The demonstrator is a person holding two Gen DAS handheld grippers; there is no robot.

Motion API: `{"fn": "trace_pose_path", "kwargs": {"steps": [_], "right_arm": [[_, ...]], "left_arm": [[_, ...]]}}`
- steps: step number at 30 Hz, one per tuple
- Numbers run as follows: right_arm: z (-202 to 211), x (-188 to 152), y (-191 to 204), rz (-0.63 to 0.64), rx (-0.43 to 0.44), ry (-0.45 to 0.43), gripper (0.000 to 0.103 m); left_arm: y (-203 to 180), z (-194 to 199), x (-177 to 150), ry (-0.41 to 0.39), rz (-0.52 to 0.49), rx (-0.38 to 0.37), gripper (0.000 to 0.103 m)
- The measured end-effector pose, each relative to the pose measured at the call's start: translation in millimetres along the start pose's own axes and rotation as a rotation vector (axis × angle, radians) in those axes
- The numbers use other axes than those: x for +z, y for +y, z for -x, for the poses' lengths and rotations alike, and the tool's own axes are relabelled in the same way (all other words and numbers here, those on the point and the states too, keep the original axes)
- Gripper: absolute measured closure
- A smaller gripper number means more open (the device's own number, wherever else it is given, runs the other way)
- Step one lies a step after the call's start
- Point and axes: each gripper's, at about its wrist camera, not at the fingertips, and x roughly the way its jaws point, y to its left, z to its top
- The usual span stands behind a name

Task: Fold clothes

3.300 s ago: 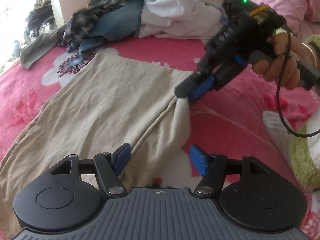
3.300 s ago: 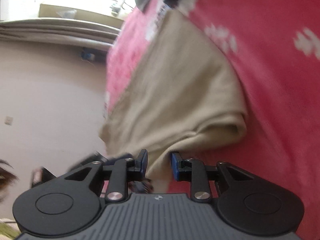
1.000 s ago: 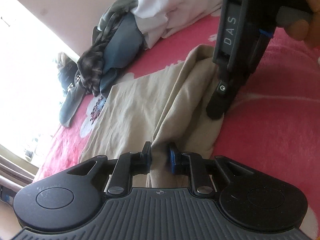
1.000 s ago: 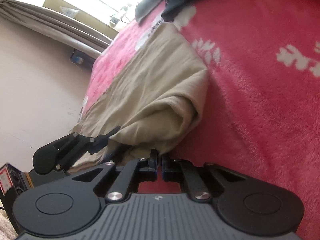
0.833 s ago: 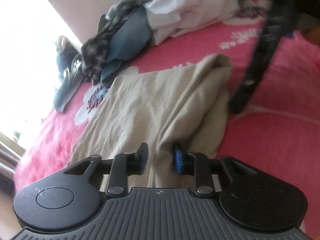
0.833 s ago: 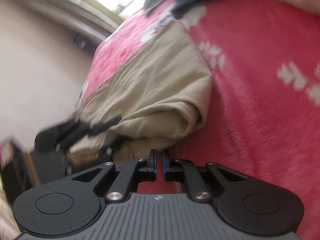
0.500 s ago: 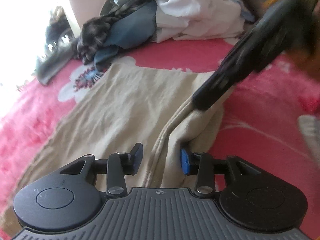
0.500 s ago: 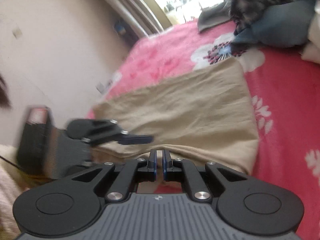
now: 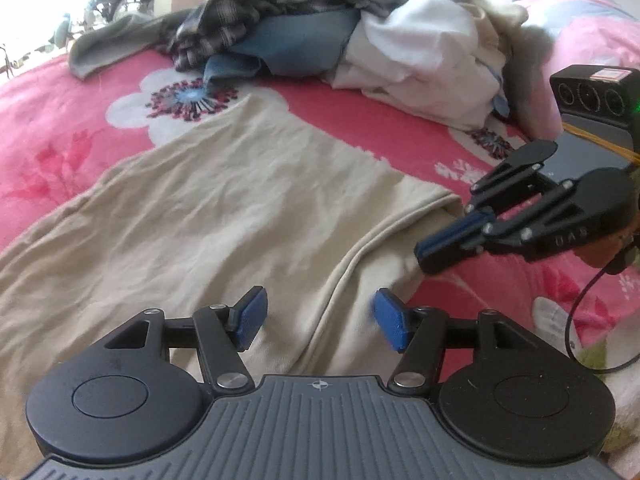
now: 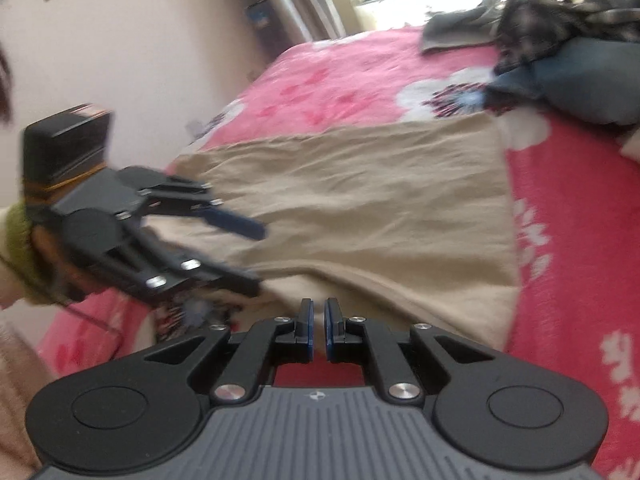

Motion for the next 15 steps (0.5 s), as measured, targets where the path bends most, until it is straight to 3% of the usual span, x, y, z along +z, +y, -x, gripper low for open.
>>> {"fn": "trace_pose_path", "kwargs": {"steps": [4, 8, 15], "right_arm": [[-24.1, -0.1, 8.6, 0.07, -0.078, 0.045, 0.097], [-23.6, 6.2, 9.4, 0.074, -0.149, -0.043, 0.099], [-9.2, 1.6, -3.5, -0.012, -0.006, -0.029, 0.095]], "left_arm": [[2.0, -6.3, -2.6, 0.01, 0.0, -0.013, 0.044], [-2.4, -9.4, -2.4, 0.01, -0.024, -0.013, 0.045], [-16.1, -21.7, -3.0, 0.008, -0.122, 0.029, 0.062]]}}
